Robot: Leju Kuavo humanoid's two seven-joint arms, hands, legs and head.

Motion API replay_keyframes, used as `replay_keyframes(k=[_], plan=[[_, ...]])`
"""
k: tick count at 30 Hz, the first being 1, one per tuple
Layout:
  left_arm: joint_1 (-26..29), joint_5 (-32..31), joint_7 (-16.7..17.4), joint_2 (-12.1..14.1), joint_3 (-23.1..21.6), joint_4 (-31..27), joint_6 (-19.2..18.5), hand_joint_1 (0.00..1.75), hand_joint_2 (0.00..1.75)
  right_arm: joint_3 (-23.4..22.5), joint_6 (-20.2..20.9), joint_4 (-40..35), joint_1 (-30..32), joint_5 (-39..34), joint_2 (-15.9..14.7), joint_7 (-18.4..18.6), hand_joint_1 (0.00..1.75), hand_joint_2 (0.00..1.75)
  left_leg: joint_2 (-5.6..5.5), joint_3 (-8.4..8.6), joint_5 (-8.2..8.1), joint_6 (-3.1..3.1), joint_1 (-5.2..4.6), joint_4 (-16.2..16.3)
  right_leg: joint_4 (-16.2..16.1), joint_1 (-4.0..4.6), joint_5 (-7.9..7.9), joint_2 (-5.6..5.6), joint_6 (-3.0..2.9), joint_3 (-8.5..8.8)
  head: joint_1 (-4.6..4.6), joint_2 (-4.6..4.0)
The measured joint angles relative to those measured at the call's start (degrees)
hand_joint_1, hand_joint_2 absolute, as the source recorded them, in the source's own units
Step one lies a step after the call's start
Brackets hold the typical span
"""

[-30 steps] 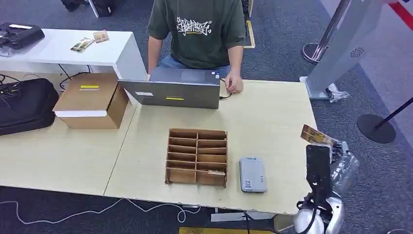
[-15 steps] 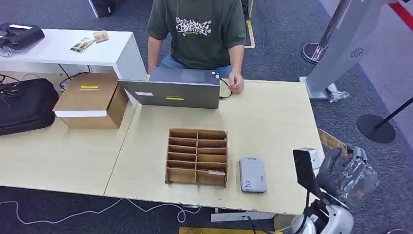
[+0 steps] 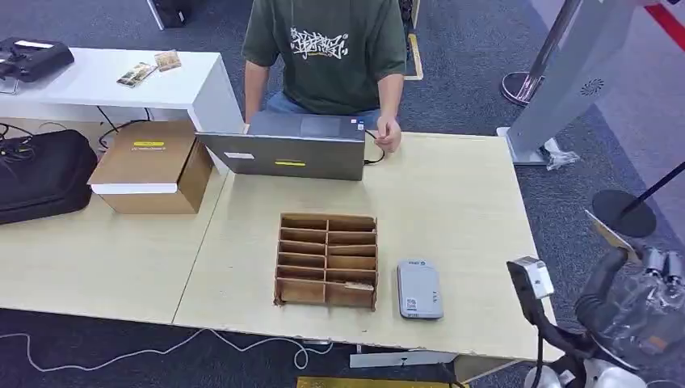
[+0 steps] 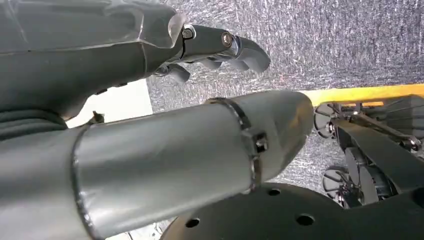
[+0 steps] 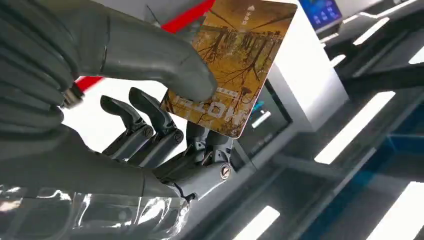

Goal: Pass the card to the sensor for recognition and then transmit it.

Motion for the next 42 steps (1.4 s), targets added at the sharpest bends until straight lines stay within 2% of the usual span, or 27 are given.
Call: replay_keyframes(k=[6, 11, 15, 19, 34, 39, 42], plan=[[0.00, -0.46, 0.00, 0.00, 0.00, 0.00, -0.11, 0.00, 0.00, -1.62, 0.00, -1.38, -0.29, 0.00, 0.07, -6.73, 1.75, 1.75, -0.02, 0.00, 0.00, 0.00, 0.00, 0.00, 0.01, 0.00, 0.00, -0.01, 0.00, 0.02, 0.02, 0.00], [-0.01, -1.36, -0.02, 0.04, 0.00, 0.00, -0.28, 0.00, 0.00, -2.62, 0.00, -1.14, -0.93, 0.02, 0.04, -14.34, 1.75, 1.75, -0.03, -0.01, 0.00, 0.00, 0.00, 0.00, 0.01, 0.00, 0.00, -0.01, 0.00, 0.02, 0.02, 0.00], [0.00, -1.38, -0.09, 0.28, 0.00, 0.00, -0.37, 0.00, 0.00, -3.76, 0.02, -0.28, -1.74, 0.00, 0.04, -18.97, 1.75, 1.75, -0.07, -0.03, 0.00, 0.00, 0.00, 0.00, 0.01, 0.00, 0.00, -0.06, 0.00, 0.03, 0.02, 0.00], [0.00, -1.07, -0.11, 0.50, 0.00, 0.00, -0.42, 0.00, 0.00, -4.19, 0.02, 1.01, -2.89, 0.00, 0.02, -21.44, 1.75, 1.75, -0.07, -0.03, 0.00, 0.00, 0.00, 0.00, 0.01, 0.00, 0.00, -0.07, 0.00, 0.04, 0.02, 0.00], [0.16, -1.42, -0.26, 0.90, 0.00, -0.02, -0.55, 0.00, 0.00, -4.26, 0.02, 5.75, -6.61, 0.00, -0.57, -19.58, 1.75, 1.75, -0.11, -0.06, 0.01, 0.00, 0.00, 0.00, 0.01, 0.00, 0.00, -0.11, 0.01, 0.06, 0.02, 0.00], [0.02, -4.13, -0.24, 1.42, 0.00, -0.02, -0.79, 0.00, 0.00, -3.21, 0.02, 8.75, -11.51, 0.00, -1.51, -14.33, 1.75, 1.75, -0.06, 0.03, 0.03, -0.01, 0.00, 0.00, 0.01, 0.00, 0.03, -0.05, -0.01, 0.06, 0.02, -0.02], [-0.11, -5.47, -0.09, 1.83, 0.00, -0.02, -0.79, 0.00, 0.00, -0.82, 0.02, 11.52, -15.71, 0.00, -3.33, -8.30, 1.75, 1.75, -0.02, 0.05, 0.09, -0.04, 0.00, 0.00, 0.03, 0.00, 0.07, -0.01, -0.03, 0.07, 0.02, 0.00]])
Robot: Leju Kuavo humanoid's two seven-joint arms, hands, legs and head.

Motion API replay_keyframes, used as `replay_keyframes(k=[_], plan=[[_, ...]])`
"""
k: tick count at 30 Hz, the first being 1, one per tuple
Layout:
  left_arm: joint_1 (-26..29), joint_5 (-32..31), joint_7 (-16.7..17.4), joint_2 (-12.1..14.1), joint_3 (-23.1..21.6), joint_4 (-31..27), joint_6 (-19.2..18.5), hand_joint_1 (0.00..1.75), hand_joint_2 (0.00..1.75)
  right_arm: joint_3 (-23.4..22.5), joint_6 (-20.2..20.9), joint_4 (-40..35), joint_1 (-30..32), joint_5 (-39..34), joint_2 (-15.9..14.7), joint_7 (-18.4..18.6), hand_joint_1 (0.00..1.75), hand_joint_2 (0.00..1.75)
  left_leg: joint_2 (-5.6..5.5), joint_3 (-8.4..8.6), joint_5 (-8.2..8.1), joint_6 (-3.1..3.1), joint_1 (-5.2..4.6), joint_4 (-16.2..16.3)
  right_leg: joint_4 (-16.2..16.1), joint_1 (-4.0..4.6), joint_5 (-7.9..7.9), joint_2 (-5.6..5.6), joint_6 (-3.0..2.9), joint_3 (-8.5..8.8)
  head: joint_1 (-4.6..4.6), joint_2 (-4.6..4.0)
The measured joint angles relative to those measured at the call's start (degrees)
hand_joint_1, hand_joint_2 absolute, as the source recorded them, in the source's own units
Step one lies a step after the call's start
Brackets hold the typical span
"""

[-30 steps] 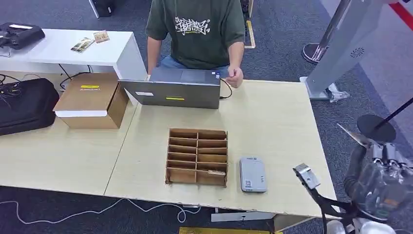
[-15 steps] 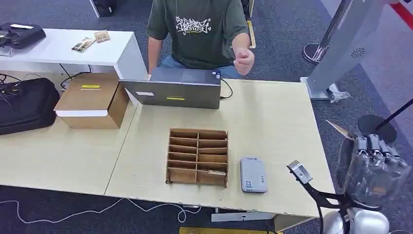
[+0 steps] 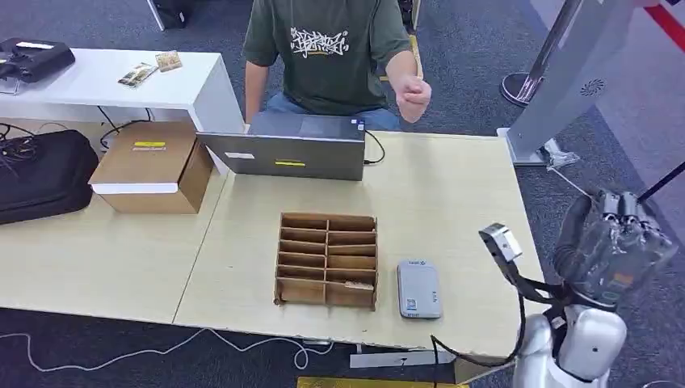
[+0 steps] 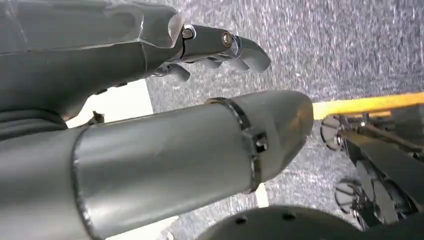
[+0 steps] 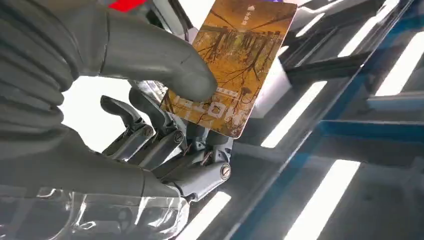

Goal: Pass the card to the sensor for recognition and then transmit it.

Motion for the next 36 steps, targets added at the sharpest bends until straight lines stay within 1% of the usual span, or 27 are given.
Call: replay_keyframes(k=[1, 2, 3, 5, 6, 7, 8, 9, 10, 11, 12, 13, 16, 17, 20, 25, 32, 36], plan=[[-0.03, -0.36, 0.02, 0.05, 0.00, -0.02, 0.00, 0.00, 0.00, 1.38, 0.00, 1.30, -1.39, 0.02, -1.19, 1.91, 1.75, 1.75, 0.03, 0.01, 0.00, 0.00, 0.00, 0.00, 0.00, 0.00, 0.04, 0.03, 0.01, -0.01, -0.02, -0.02], [-0.09, -0.71, 0.13, 0.09, 0.00, -0.04, 0.00, 0.00, 0.00, 2.81, 0.00, 2.44, -3.05, 0.02, -2.35, 5.85, 1.75, 1.75, 0.04, -0.03, 0.03, 0.04, -0.01, 0.00, 0.02, 0.00, 0.04, 0.03, 0.01, 0.01, -0.02, -0.02], [-0.15, -1.22, 0.37, 0.16, 0.00, -0.11, 0.02, 0.00, 0.00, 5.39, 0.00, 4.49, -5.29, 0.02, -4.77, 10.75, 1.75, 1.75, 0.05, -0.05, 0.04, 0.04, -0.02, 0.00, 0.02, -0.01, 0.06, 0.03, 0.01, -0.02, -0.02, 0.00], [-0.37, -1.90, 0.37, 0.31, 0.00, -0.35, 0.09, 0.00, 0.00, 13.06, 0.02, 8.88, -10.72, 0.07, -10.17, 28.56, 1.75, 1.75, 0.11, -0.22, 0.13, 0.15, -0.05, 0.00, 0.04, -0.04, 0.19, 0.08, 0.08, -0.05, 0.00, 0.00], [-0.51, -2.27, 0.37, 0.42, 0.00, -0.39, 0.09, 0.00, 0.00, 18.87, 0.04, 11.93, -14.43, 0.07, -13.31, 40.24, 1.75, 1.75, 0.10, -0.26, 0.18, 0.12, -0.07, 0.00, 0.05, -0.08, 0.27, 0.07, 0.04, -0.14, 0.04, -0.02], [-0.62, -2.60, 0.46, 0.46, 0.00, -0.42, 0.11, 0.00, 0.00, 25.53, 0.04, 14.99, -18.22, 0.07, -16.00, 49.50, 1.75, 1.75, 0.20, -0.20, 0.23, 0.05, -0.08, 0.01, 0.03, -0.09, 0.31, 0.18, 0.01, -0.24, 0.02, 0.00], [-0.80, -2.93, 0.55, 0.55, 0.00, -0.42, 0.09, 0.00, 0.00, 31.06, 0.04, 17.34, -20.94, 0.00, -17.90, 53.47, 1.75, 1.75, 0.35, -0.12, 0.23, 0.05, -0.07, 0.01, 0.01, -0.09, 0.34, 0.32, 0.02, -0.25, -0.02, 0.00], [-0.97, -3.19, 0.57, 0.61, 0.00, -0.42, -0.13, 0.00, 0.00, 36.52, 0.04, 19.41, -22.91, 0.17, -19.31, 53.21, 1.75, 1.75, 0.40, -0.05, 0.23, 0.04, -0.05, 0.02, -0.01, -0.09, 0.34, 0.38, 0.02, -0.21, -0.02, -0.02], [-1.15, -3.45, 0.59, 0.68, 0.00, -0.42, -0.26, 0.00, 0.00, 40.80, 0.04, 21.49, -24.51, 0.13, -20.17, 52.56, 1.75, 1.75, 0.33, -0.04, 0.25, 0.02, -0.03, 0.04, 0.00, -0.08, 0.34, 0.33, 0.02, -0.20, 0.00, -0.02], [-1.23, -3.52, 0.61, 0.68, 0.00, -0.42, -0.50, 0.00, 0.00, 44.03, 0.04, 23.47, -25.74, 0.00, -20.63, 52.36, 1.75, 1.75, 0.15, -0.08, 0.27, 0.02, -0.02, 0.04, 0.03, -0.08, 0.33, 0.18, 0.01, -0.20, -0.09, -0.02], [-1.24, -3.58, 0.65, 0.68, 0.00, -0.42, -0.68, 0.00, 0.00, 45.53, 0.04, 24.79, -27.03, 0.00, -20.70, 52.19, 1.75, 1.75, 0.02, -0.14, 0.30, 0.02, -0.01, 0.04, 0.04, -0.08, 0.31, 0.06, 0.00, -0.22, -0.04, 0.00], [-1.24, -3.62, 0.80, 0.66, 0.00, -0.42, -0.66, 0.00, 0.00, 47.69, 0.04, 26.45, -28.57, 0.02, -21.44, 52.14, 1.75, 1.75, -0.13, -0.20, 0.34, 0.02, 0.01, 0.04, 0.04, -0.05, 0.30, -0.06, -0.01, -0.22, -0.04, 0.00], [-1.09, -3.95, 1.16, 0.77, -0.02, -0.74, -0.37, 0.00, 0.00, 51.85, 0.04, 32.07, -32.58, 0.02, -22.33, 52.04, 1.75, 1.75, -0.10, -0.23, 0.35, -0.01, 0.03, 0.03, 0.03, 0.02, 0.30, 0.00, -0.01, -0.22, 0.02, 0.00], [-1.14, -4.04, 1.18, 0.83, -0.02, -0.81, -0.33, 0.00, 0.00, 52.61, 0.04, 33.03, -33.11, 0.02, -22.36, 52.04, 1.75, 1.75, -0.09, -0.23, 0.35, -0.01, 0.02, 0.02, 0.03, 0.02, 0.30, 0.00, -0.01, -0.22, -0.02, -0.02], [-1.34, -4.15, 1.20, 0.90, -0.02, -0.90, -0.24, 0.00, 0.00, 55.23, 0.04, 38.93, -36.03, 0.00, -22.07, 50.72, 1.75, 1.75, -0.10, -0.25, 0.34, 0.00, 0.01, 0.03, 0.02, 0.01, 0.31, -0.03, 0.00, -0.22, 0.00, 0.00], [-1.30, -4.28, 1.31, 0.92, -0.02, -1.01, -0.07, 0.00, 0.00, 58.60, 0.04, 51.28, -42.21, 0.00, -19.62, 47.38, 1.75, 1.75, -0.09, -0.23, 0.34, 0.01, 0.01, 0.03, 0.02, 0.01, 0.32, -0.01, 0.00, -0.21, -0.02, -0.02], [-1.18, -4.74, 1.31, 0.94, -0.02, -1.31, -0.07, 0.00, 0.00, 63.23, 0.02, 62.69, -47.52, 0.00, -16.61, 46.68, 1.75, 1.75, -0.12, -0.24, 0.35, 0.00, 0.02, 0.04, 0.02, 0.01, 0.31, -0.05, 0.00, -0.22, 0.00, 0.00], [-1.23, -5.57, 1.31, 1.01, -0.02, -1.38, -0.24, 0.00, 0.00, 65.61, 0.02, 68.47, -49.61, 0.00, -15.62, 46.29, 1.75, 1.75, -0.13, -0.25, 0.35, 0.00, 0.01, 0.04, 0.01, 0.01, 0.31, -0.06, 0.00, -0.22, -0.02, 0.00]])
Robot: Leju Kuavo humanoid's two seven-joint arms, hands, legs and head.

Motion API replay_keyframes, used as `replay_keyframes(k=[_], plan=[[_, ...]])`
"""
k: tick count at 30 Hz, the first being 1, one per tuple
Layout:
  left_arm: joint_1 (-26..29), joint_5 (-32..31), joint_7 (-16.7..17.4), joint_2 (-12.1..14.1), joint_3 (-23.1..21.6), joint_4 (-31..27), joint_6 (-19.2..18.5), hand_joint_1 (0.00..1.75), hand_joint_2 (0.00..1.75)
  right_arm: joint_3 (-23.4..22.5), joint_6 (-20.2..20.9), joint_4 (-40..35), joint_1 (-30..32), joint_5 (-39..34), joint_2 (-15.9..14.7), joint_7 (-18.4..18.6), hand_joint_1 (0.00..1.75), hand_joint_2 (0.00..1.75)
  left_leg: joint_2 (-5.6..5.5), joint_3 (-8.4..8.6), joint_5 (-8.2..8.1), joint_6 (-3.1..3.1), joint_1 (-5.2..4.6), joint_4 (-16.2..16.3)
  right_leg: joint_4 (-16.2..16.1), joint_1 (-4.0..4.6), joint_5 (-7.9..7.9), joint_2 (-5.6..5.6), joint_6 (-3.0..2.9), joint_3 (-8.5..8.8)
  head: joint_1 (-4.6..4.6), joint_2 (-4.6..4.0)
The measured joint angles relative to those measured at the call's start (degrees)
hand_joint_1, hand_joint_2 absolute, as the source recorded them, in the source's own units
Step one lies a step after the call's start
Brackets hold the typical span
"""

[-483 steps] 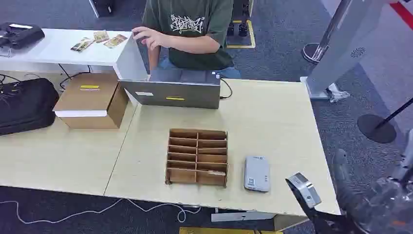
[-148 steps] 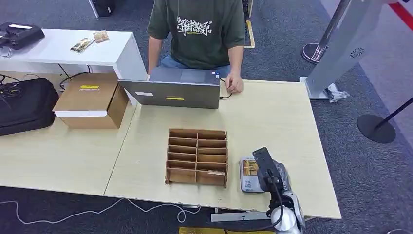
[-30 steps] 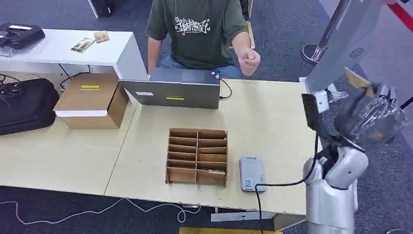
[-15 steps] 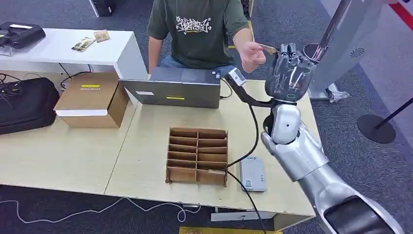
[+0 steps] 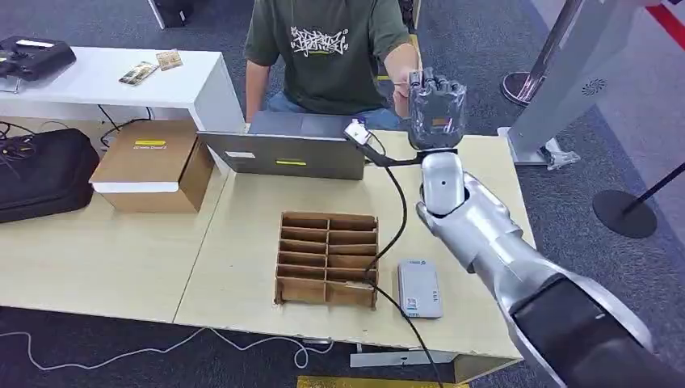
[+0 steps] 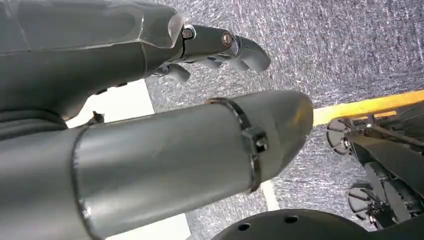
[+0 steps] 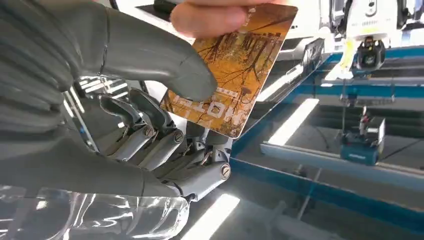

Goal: Pass the card to the sensor for recognition and then transmit it.

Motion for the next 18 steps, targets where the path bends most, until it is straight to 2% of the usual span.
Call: replay_keyframes(k=[6, 18], plan=[[-0.01, -0.37, 0.00, 0.13, 0.00, -0.02, -0.07, 0.00, 0.00, 1.18, -0.02, 3.81, -0.78, 0.00, 0.68, -0.22, 1.75, 1.75, 0.00, -0.01, 0.00, 0.00, -0.01, 0.00, -0.01, 0.00, 0.00, 0.00, 0.00, 0.00, 0.00, 0.00], [-0.39, -0.92, 0.94, 0.39, 0.00, -0.04, -0.42, 0.00, 0.00, 2.12, -0.02, 5.69, -1.09, 0.00, 0.90, 0.31, 1.75, 1.75, 0.01, 0.01, 0.00, 0.00, 0.00, 0.01, -0.01, 0.00, 0.00, 0.02, 0.00, 0.00, 0.00, 0.00]])
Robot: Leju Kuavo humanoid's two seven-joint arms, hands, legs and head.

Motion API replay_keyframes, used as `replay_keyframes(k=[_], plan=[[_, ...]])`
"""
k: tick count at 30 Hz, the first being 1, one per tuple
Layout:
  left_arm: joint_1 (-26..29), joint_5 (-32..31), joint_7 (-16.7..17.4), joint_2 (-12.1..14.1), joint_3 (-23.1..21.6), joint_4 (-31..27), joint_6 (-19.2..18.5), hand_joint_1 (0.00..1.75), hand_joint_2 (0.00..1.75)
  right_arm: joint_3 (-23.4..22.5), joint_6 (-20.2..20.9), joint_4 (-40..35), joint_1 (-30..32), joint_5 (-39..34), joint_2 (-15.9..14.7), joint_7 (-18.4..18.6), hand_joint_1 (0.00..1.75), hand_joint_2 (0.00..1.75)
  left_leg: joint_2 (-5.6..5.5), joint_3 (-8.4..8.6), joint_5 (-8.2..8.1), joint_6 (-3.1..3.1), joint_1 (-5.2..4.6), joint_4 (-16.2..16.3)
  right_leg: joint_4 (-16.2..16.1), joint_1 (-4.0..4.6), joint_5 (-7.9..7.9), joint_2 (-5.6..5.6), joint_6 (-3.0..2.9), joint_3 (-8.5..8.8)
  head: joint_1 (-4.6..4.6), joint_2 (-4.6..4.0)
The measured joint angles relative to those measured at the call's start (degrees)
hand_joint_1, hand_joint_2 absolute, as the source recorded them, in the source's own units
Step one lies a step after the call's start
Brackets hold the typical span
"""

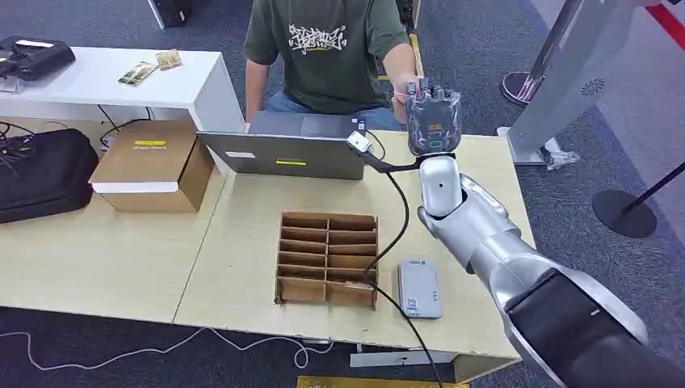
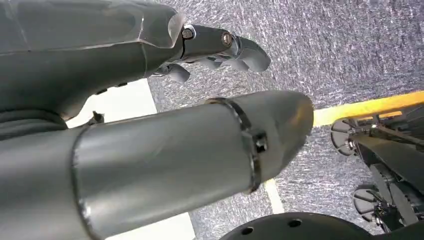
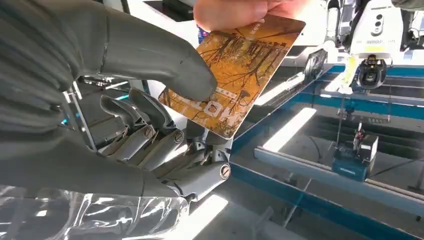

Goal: Pass the card to the sensor for recognition and then transmit it.

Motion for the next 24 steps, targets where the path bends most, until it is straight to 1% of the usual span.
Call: replay_keyframes(k=[9, 10, 11, 19, 24], plan=[[0.03, -0.20, -0.02, 0.00, 0.00, -0.02, 0.04, 0.00, 0.00, 0.37, 0.00, 0.02, 0.00, -0.02, 0.00, 0.33, 1.75, 1.75, 0.00, 0.00, 0.00, 0.00, -0.01, 0.00, 0.00, 0.00, 0.00, 0.00, 0.00, 0.00, 0.00, 0.00], [0.02, -0.24, -0.02, 0.00, 0.00, 0.00, 0.04, 0.00, 0.00, 0.42, 0.00, 0.04, 0.01, -0.02, 0.00, 0.33, 1.08, 1.75, 0.00, 0.00, 0.00, 0.00, -0.01, 0.00, 0.00, 0.00, 0.00, 0.00, 0.00, 0.00, 0.00, 0.00], [0.02, -0.35, -0.02, 0.00, 0.00, 0.00, 0.04, 0.00, 0.00, 0.41, 0.00, 0.11, 0.00, -0.02, 0.00, 0.22, 0.00, 1.75, 0.00, 0.00, 0.00, 0.00, -0.01, 0.00, 0.00, 0.00, 0.00, 0.00, 0.00, 0.00, 0.00, 0.00], [0.00, -0.63, -0.02, 0.00, 0.00, -0.02, 0.04, 0.00, 0.00, 0.42, 0.00, 0.81, 0.00, -0.02, 0.00, -0.48, 0.00, 1.75, 0.00, 0.00, 0.00, 0.00, 0.00, 0.00, 0.00, 0.00, 0.00, 0.02, 0.00, -0.01, 0.00, 0.00], [0.00, -0.70, -0.02, 0.02, 0.00, -0.02, 0.04, 0.00, 0.00, 0.68, 0.00, 1.18, -0.01, -0.02, 0.00, 0.20, 0.00, 1.75, 0.01, 0.01, 0.00, 0.00, 0.00, 0.00, 0.00, 0.00, 0.01, 0.02, 0.00, 0.00, 0.00, 0.00]])
